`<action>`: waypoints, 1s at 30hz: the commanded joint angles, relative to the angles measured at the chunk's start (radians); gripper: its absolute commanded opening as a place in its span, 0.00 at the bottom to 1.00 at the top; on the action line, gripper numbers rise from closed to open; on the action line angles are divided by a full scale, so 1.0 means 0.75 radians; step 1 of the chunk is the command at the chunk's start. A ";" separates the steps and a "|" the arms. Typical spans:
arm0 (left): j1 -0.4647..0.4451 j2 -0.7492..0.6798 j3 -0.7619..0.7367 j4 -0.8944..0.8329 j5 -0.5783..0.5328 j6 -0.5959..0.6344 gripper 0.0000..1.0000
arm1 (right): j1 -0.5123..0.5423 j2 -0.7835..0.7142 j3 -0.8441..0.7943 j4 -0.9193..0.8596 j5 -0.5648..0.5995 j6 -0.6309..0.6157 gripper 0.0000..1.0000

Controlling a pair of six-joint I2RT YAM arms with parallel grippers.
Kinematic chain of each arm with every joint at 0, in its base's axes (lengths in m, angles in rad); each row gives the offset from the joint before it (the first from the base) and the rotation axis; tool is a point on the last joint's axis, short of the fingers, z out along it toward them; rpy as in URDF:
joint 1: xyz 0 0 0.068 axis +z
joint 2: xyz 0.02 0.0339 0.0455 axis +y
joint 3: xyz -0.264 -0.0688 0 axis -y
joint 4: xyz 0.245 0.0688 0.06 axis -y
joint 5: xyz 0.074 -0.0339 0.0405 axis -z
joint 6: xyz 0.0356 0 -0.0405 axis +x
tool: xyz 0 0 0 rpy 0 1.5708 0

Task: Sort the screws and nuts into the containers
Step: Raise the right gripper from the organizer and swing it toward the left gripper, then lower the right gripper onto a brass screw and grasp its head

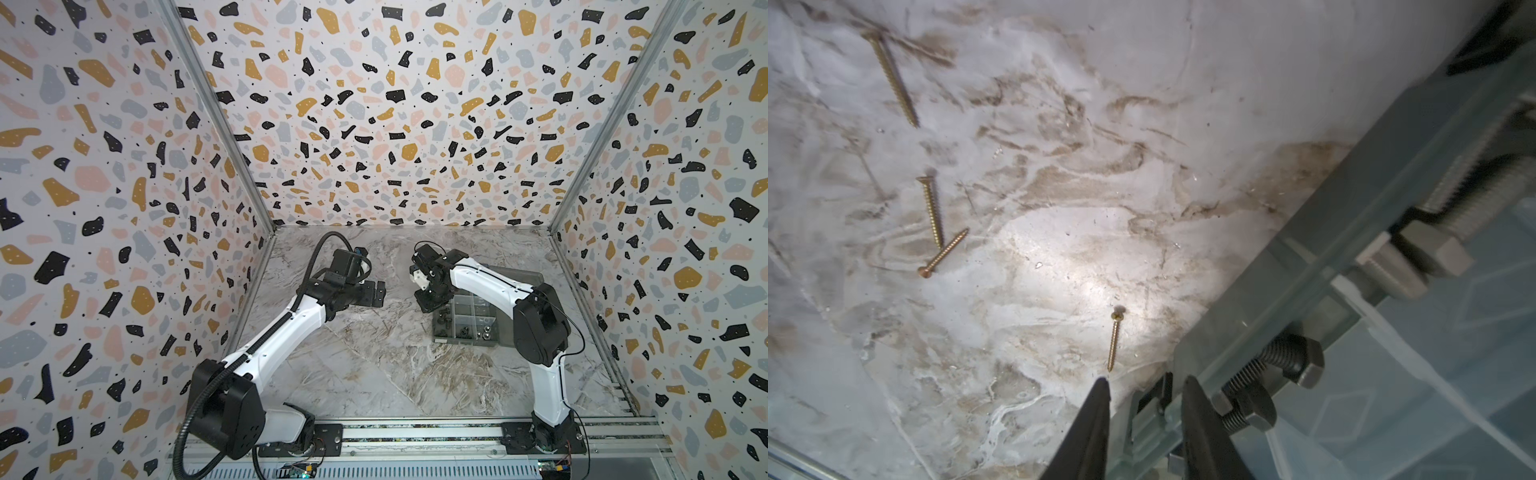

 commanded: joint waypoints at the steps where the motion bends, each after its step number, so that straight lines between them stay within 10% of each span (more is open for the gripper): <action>1: 0.020 -0.034 -0.018 0.043 -0.037 -0.023 1.00 | 0.006 -0.006 0.004 -0.017 -0.048 -0.049 0.32; 30: 0.044 -0.082 -0.036 0.026 0.008 0.059 1.00 | 0.078 0.116 -0.116 -0.026 0.040 0.075 0.24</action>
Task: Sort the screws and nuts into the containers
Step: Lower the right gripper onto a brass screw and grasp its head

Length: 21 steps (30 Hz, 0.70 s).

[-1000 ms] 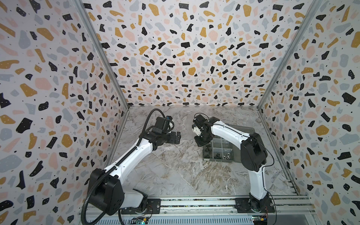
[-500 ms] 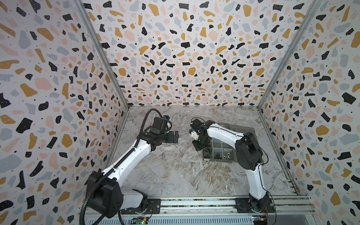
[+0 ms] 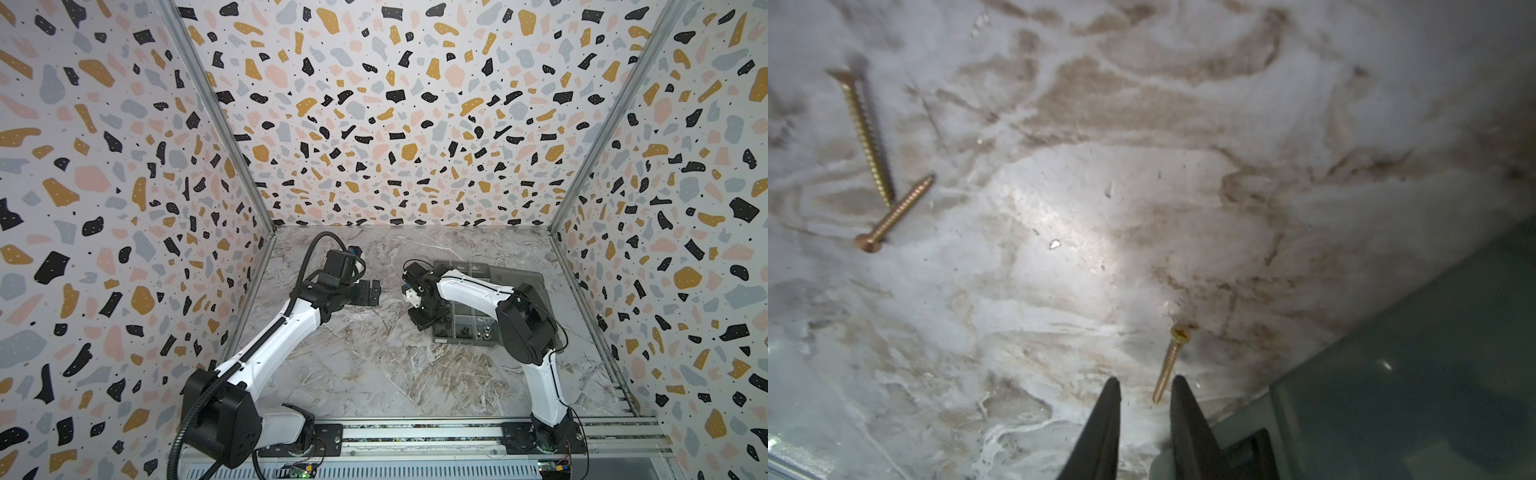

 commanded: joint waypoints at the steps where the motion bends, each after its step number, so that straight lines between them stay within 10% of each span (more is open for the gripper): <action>1: 0.012 -0.039 -0.016 0.019 0.016 0.033 1.00 | -0.006 0.040 -0.017 -0.066 0.066 0.048 0.24; 21: 0.030 -0.119 -0.067 0.040 0.035 0.040 1.00 | -0.046 0.099 0.017 -0.155 0.160 0.098 0.27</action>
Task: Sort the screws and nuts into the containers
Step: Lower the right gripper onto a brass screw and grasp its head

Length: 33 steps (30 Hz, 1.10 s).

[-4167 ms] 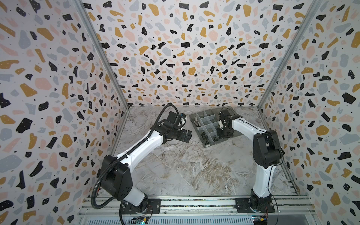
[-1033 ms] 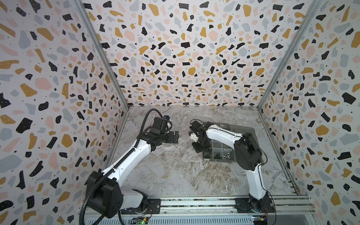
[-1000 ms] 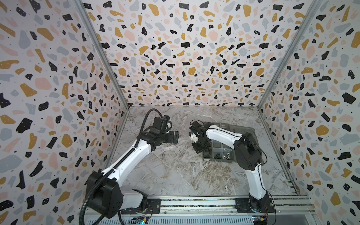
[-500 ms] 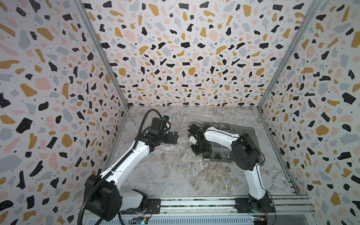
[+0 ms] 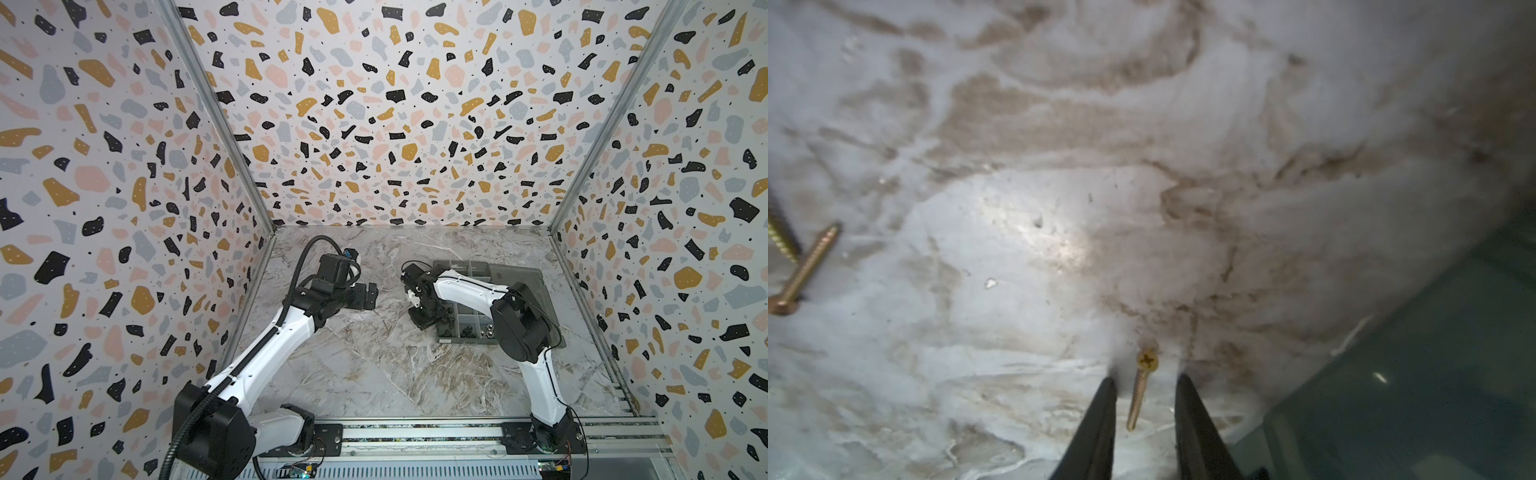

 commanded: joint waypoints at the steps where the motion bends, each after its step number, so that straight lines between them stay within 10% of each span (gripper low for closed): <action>1: 0.010 -0.029 -0.017 0.039 0.015 0.025 1.00 | -0.043 0.048 -0.018 -0.114 0.065 0.002 0.26; 13: 0.013 -0.040 -0.037 0.051 0.012 0.024 1.00 | -0.028 0.055 -0.029 -0.147 -0.058 -0.025 0.00; 33: 0.019 0.018 0.031 0.026 0.001 0.028 1.00 | -0.066 0.021 0.426 -0.311 -0.044 -0.029 0.00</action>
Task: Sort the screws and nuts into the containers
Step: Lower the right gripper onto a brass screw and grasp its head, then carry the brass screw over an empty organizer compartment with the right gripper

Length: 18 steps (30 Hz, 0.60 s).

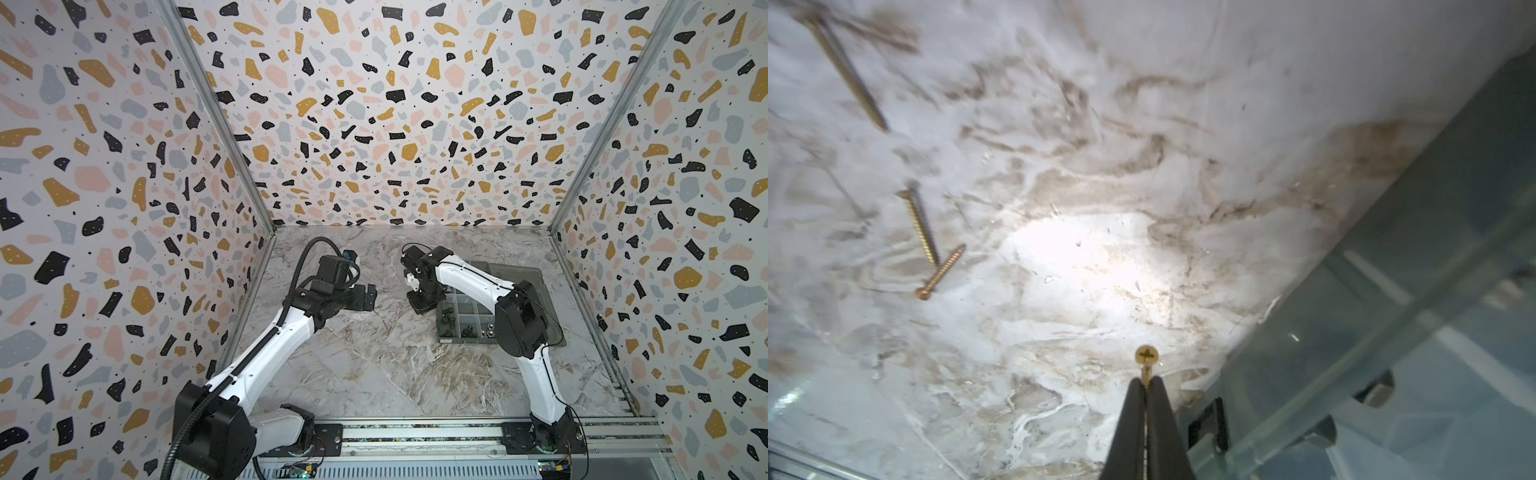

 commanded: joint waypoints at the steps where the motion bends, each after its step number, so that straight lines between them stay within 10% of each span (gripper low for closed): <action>1: 0.008 0.014 0.056 0.018 0.004 0.028 1.00 | -0.025 -0.037 0.060 -0.092 0.002 -0.015 0.00; 18: 0.008 0.161 0.198 0.019 0.050 0.026 1.00 | -0.209 -0.235 -0.075 -0.063 0.055 -0.021 0.00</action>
